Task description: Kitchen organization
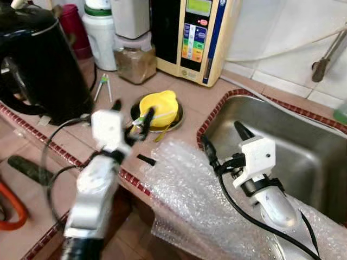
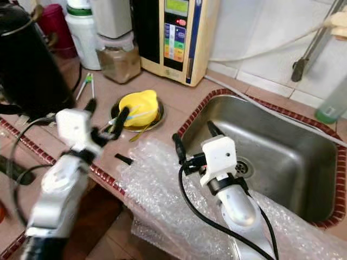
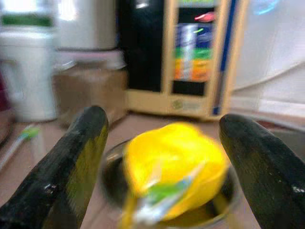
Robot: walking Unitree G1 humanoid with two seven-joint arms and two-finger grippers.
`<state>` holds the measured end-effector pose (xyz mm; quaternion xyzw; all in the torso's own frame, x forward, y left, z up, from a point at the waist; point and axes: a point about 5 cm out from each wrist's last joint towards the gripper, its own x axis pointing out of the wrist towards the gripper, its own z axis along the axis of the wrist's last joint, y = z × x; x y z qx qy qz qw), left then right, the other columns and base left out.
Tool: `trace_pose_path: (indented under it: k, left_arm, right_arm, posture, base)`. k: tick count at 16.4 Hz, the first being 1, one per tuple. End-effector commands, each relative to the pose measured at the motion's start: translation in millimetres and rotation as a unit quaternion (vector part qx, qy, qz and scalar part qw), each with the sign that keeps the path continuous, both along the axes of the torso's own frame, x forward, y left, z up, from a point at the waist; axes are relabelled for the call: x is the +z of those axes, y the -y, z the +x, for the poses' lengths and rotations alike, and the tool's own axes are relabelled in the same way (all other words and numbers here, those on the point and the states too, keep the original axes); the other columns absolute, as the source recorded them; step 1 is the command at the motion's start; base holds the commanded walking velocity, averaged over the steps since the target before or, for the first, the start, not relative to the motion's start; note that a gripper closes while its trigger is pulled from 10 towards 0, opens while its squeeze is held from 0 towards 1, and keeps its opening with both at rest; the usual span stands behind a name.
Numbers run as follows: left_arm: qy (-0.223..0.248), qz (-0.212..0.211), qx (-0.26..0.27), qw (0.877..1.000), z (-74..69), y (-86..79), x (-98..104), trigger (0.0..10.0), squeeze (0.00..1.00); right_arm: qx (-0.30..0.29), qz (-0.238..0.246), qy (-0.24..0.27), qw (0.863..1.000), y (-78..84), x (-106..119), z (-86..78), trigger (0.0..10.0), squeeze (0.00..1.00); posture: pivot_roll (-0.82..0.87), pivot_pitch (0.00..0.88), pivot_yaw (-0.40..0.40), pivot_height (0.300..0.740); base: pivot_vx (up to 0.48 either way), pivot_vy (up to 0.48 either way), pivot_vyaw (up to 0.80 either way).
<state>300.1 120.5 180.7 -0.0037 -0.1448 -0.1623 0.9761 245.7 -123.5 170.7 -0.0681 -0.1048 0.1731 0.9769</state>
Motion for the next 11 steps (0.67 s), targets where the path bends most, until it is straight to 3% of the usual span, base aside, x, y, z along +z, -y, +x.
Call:
trace_pose_path:
  k: [1, 4, 6, 8, 11]
  left_arm:
    - [-0.010, 0.015, -0.018, 1.000, -2.3, 6.5, -6, 10.0, 1.00]
    - [-0.025, 0.035, -0.018, 0.999, -9.2, 4.8, -15, 10.0, 1.00]
    - [-0.024, 0.046, 0.015, 0.999, -16.5, -5.0, -20, 10.0, 1.00]
    - [-0.022, 0.054, 0.047, 0.997, -16.7, -12.1, -25, 10.0, 1.00]
    - [-0.012, 0.032, 0.106, 0.994, -3.2, -23.6, -22, 10.0, 1.00]
  right_arm:
    - [0.004, -0.016, 0.000, 1.000, 2.4, 1, -2.8, 10.0, 0.00]
    - [0.008, -0.027, -0.011, 1.000, 10.6, -3, -2.6, 10.0, 0.00]
    - [0.002, -0.024, -0.018, 1.000, 17.7, -2, 7.1, 10.0, 0.00]
    - [0.006, -0.025, -0.006, 1.000, 10.8, -1, 9.1, 10.0, 0.00]
    - [0.006, -0.004, -0.008, 1.000, -5.4, 3, 8.0, 10.0, 0.00]
  posture:
    - [0.02, 0.139, -0.025, 0.740]
    - [0.03, 0.190, -0.012, 0.740]
    - [0.04, 0.182, -0.006, 0.740]
    - [0.03, 0.165, -0.029, 0.740]
    - [0.02, 0.138, -0.034, 0.740]
  base:
    - [0.000, 0.000, 0.00]
    - [0.000, 0.000, 0.00]
    - [0.000, 0.000, 0.00]
    - [0.000, 0.000, 0.00]
    - [0.000, 0.000, 0.00]
